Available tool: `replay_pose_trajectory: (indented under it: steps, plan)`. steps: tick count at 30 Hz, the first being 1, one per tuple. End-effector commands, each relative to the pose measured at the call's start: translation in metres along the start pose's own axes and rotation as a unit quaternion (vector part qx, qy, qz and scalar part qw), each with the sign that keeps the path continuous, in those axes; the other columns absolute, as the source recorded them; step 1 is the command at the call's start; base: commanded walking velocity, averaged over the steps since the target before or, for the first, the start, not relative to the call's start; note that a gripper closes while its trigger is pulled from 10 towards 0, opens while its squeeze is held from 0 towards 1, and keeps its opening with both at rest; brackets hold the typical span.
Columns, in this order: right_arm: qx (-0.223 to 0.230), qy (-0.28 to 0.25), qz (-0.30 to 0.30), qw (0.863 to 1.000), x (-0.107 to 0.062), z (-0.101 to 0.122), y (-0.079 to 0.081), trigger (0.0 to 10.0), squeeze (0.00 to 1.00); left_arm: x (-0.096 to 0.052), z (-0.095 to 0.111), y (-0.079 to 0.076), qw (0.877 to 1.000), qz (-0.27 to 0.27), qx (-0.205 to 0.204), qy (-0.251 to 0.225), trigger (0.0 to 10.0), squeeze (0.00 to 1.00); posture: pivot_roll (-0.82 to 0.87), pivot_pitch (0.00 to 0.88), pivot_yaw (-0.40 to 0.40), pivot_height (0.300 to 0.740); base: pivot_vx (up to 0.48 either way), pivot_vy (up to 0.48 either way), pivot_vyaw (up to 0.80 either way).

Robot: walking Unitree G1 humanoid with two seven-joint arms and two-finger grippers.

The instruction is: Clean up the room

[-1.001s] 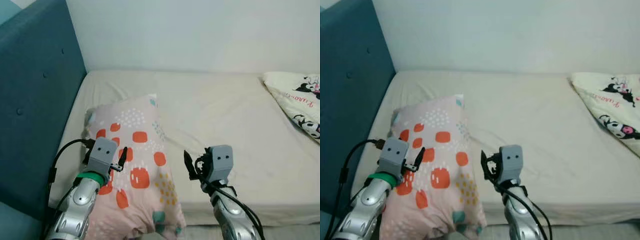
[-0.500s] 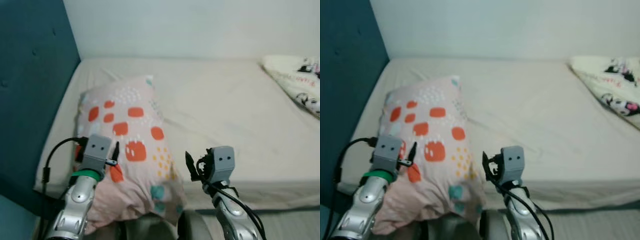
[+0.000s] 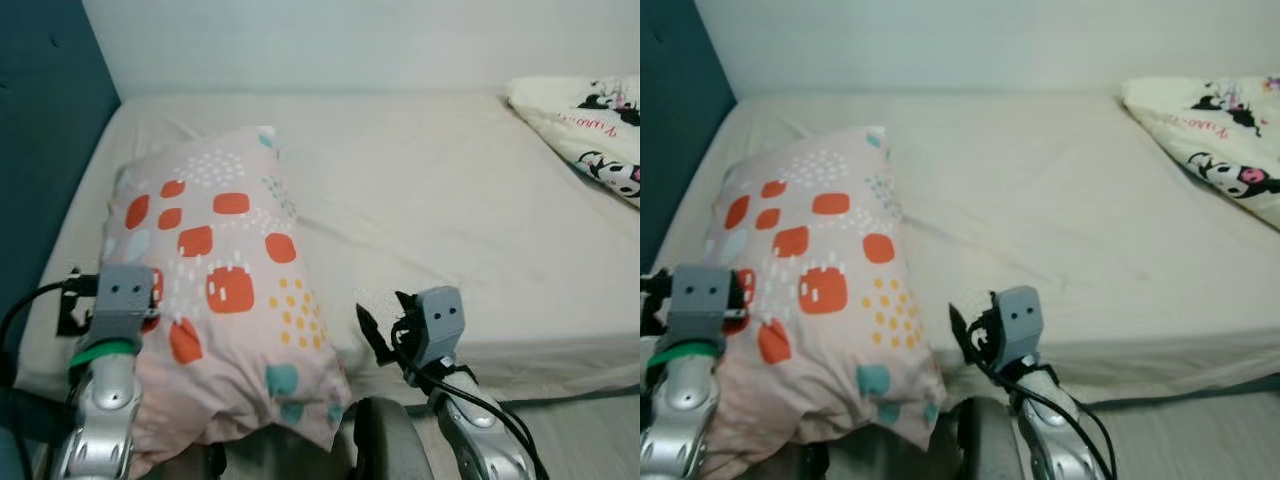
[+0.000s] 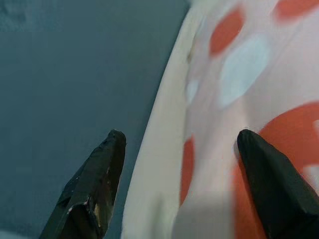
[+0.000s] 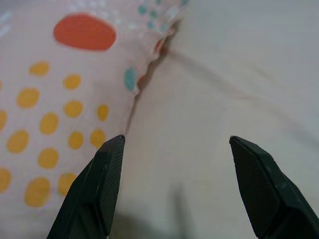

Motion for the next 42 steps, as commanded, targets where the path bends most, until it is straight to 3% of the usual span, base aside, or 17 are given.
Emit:
replay_pose_trajectory:
  steps: [1, 2, 4, 5, 7, 9, 14, 17, 20, 23, 25, 29, 31, 33, 36, 38, 42]
  plan:
    - [0.003, 0.012, 0.030, 0.999, 0.002, 0.000, 0.007, 10.0, 0.00, 0.001, -0.010, 0.013, 0.999, 0.021, 0.023, 0.018, 10.0, 0.00, -0.05, 0.171, 0.024, 0.579, 0.000, 0.000, 0.00]
    - [0.004, 0.015, 0.046, 0.999, 0.006, 0.000, 0.011, 10.0, 0.00, 0.006, -0.016, 0.023, 0.998, 0.029, 0.051, 0.021, 10.0, 0.00, -0.04, 0.183, 0.022, 0.579, 0.000, 0.000, 0.00]
    - [0.004, 0.015, 0.046, 0.999, 0.006, 0.000, 0.011, 10.0, 0.00, 0.006, -0.016, 0.023, 0.998, 0.029, 0.051, 0.021, 10.0, 0.00, -0.04, 0.183, 0.022, 0.579, 0.000, 0.000, 0.00]
    - [0.013, 0.020, 0.069, 0.997, 0.014, 0.000, 0.018, 10.0, 0.00, 0.018, -0.025, 0.047, 0.992, 0.046, 0.117, 0.018, 10.0, 0.00, -0.04, 0.199, 0.021, 0.579, 0.000, 0.000, 0.00]
    - [0.016, 0.021, 0.073, 0.997, 0.015, 0.000, 0.020, 10.0, 0.00, 0.020, -0.027, 0.052, 0.990, 0.051, 0.131, 0.019, 10.0, 0.00, -0.04, 0.199, 0.021, 0.579, 0.000, 0.000, 0.00]
    - [0.015, 0.033, 0.107, 0.994, 0.026, -0.002, 0.035, 10.0, 0.00, 0.024, -0.046, 0.071, 0.975, 0.000, 0.219, 0.030, 10.0, 0.00, -0.02, 0.239, 0.028, 0.579, 0.000, 0.000, 0.00]
    - [-0.009, 0.052, 0.137, 0.989, 0.034, -0.006, 0.048, 10.0, 0.00, 0.014, -0.069, 0.078, 0.955, -0.098, 0.274, 0.061, 10.0, 0.00, -0.01, 0.255, 0.031, 0.579, 0.000, 0.000, 0.00]
    - [-0.009, 0.052, 0.137, 0.989, 0.034, -0.006, 0.048, 10.0, 0.00, 0.014, -0.069, 0.078, 0.955, -0.098, 0.274, 0.061, 10.0, 0.00, -0.01, 0.255, 0.031, 0.579, 0.000, 0.000, 0.00]
    - [-0.034, 0.063, 0.123, 0.990, 0.043, -0.008, 0.049, 10.0, 0.00, 0.008, -0.068, 0.063, 0.941, -0.197, 0.273, 0.035, 10.0, 0.00, 0.01, 0.281, 0.016, 0.579, 0.000, 0.000, 0.00]
    - [-0.047, 0.068, 0.113, 0.990, 0.049, -0.009, 0.050, 10.0, 0.00, 0.011, -0.061, 0.051, 0.934, -0.238, 0.267, 0.000, 10.0, 0.00, 0.01, 0.291, 0.008, 0.579, 0.000, 0.000, 0.00]
    - [-0.100, 0.080, 0.083, 0.988, 0.063, -0.014, 0.053, 10.0, 0.00, 0.034, -0.039, 0.028, 0.925, -0.274, 0.254, -0.064, 10.0, 0.00, 0.02, 0.314, -0.007, 0.579, 0.000, 0.000, 0.00]
    - [-0.125, 0.086, 0.073, 0.986, 0.072, -0.017, 0.060, 10.0, 0.00, 0.051, -0.019, 0.011, 0.920, -0.292, 0.242, -0.098, 10.0, 0.00, 0.01, 0.325, -0.008, 0.579, 0.000, 0.000, 0.00]
    - [-0.115, 0.085, 0.081, 0.986, 0.076, -0.017, 0.069, 10.0, 0.00, 0.058, -0.005, 0.001, 0.914, -0.306, 0.240, -0.117, 10.0, 0.00, 0.00, 0.337, -0.004, 0.579, 0.000, 0.000, 0.00]
    - [-0.068, 0.078, 0.102, 0.989, 0.081, -0.015, 0.088, 10.0, 0.00, 0.067, 0.026, -0.015, 0.894, -0.311, 0.274, -0.171, 10.0, 0.00, -0.02, 0.344, 0.006, 0.579, 0.000, 0.000, 0.00]
    - [-0.035, 0.070, 0.113, 0.991, 0.083, -0.012, 0.098, 10.0, 0.00, 0.072, 0.045, -0.022, 0.887, -0.308, 0.283, -0.197, 10.0, 0.00, -0.02, 0.345, 0.011, 0.579, 0.000, 0.000, 0.00]
    - [0.025, 0.040, 0.120, 0.992, 0.089, -0.004, 0.115, 10.0, 0.00, 0.079, 0.083, -0.034, 0.877, -0.302, 0.286, -0.240, 10.0, 0.00, -0.03, 0.344, 0.021, 0.579, 0.000, 0.000, 0.00]
    - [0.032, 0.020, 0.108, 0.993, 0.094, 0.004, 0.118, 10.0, 0.00, 0.080, 0.096, -0.038, 0.875, -0.296, 0.287, -0.254, 10.0, 0.00, -0.03, 0.341, 0.026, 0.579, 0.000, 0.000, 0.00]
Point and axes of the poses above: a point about 5 cm out from each wrist's last joint towards the gripper, its own x axis pointing out of the wrist towards the gripper, its own z axis along the axis of the wrist's last joint, y = z × x, the point moved 1 cm from there along x, pointing out of the wrist towards the gripper, and after that the axes turned 11 degrees about x, right-handed, at the moved point
